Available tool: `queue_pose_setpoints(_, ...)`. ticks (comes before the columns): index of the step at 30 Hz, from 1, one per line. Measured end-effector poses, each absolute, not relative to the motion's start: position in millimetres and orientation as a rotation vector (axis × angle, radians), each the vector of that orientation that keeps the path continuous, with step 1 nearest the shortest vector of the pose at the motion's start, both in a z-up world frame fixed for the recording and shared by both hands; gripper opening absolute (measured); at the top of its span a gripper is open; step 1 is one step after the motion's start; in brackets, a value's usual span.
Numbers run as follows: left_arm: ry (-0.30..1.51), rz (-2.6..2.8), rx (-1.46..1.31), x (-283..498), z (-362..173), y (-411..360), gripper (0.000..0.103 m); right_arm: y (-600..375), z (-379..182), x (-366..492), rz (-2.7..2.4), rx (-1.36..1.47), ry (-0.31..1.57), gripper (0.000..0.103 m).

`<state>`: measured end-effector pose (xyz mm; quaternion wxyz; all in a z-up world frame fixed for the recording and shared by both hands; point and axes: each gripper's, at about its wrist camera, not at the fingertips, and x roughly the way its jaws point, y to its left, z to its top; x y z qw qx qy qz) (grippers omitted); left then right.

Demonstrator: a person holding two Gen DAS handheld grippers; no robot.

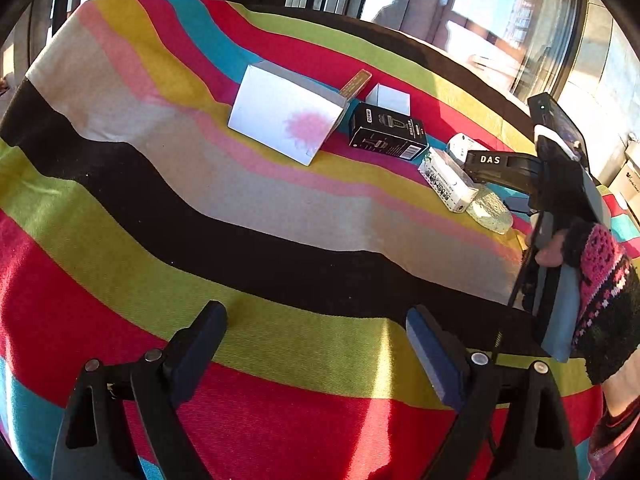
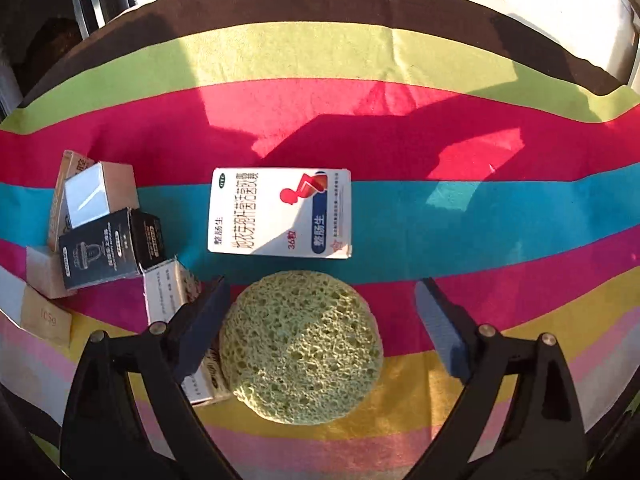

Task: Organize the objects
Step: 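Grasp the green sponge with right gripper while left grasps white printed box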

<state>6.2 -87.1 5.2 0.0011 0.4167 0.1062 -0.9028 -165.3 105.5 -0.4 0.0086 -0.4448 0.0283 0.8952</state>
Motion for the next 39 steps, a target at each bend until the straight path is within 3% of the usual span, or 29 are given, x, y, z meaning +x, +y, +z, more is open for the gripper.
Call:
queue_pose_setpoints(1,0.332,-2.834,1.309,6.0,5.2,-87.0,0.093,107.6,1.8,-160.2,2.837,-1.395,0.093,0.071)
queue_pose_setpoints(11,0.183,-2.779,1.382,-2.9,3.4,-71.8,0.099,164.8,8.8,-73.9,3.011,-1.493,0.022,0.071)
queue_pose_setpoints(17,0.377,-2.774,1.456,-41.2,10.4,-46.3,0.099,189.7,0.6,-49.9,3.065,-1.449,-0.01,0.072)
queue_pose_setpoints(20,0.311,-2.791,1.462,-69.2,14.4,-18.4,0.099,199.3,-7.6,-53.0,3.072,-1.42,0.024,0.073)
queue_pose_setpoints(22,0.248,-2.803,1.455,-86.1,16.3,-1.8,0.099,196.6,-10.5,-58.8,3.016,-1.437,0.015,0.088)
queue_pose_setpoints(23,0.228,-2.806,1.462,-95.5,16.5,5.5,0.099,199.1,-11.3,-57.4,3.006,-1.433,0.028,0.09)
queue_pose_setpoints(30,0.211,-2.777,1.495,-144.9,14.6,40.8,0.099,201.9,-12.2,-50.3,3.006,-1.444,0.022,0.09)
queue_pose_setpoints(36,0.154,-2.678,1.481,-179.9,-0.6,51.3,0.098,190.4,-17.4,-49.0,2.987,-1.473,-0.117,0.093)
queue_pose_setpoints(38,0.099,-2.707,1.41,-176.3,0.6,51.7,0.075,190.3,-17.7,-48.9,2.986,-1.475,-0.123,0.093)
queue_pose_setpoints(39,0.055,-2.719,1.375,-171.4,2.2,51.8,0.044,191.4,-17.6,-48.9,2.989,-1.475,-0.115,0.093)
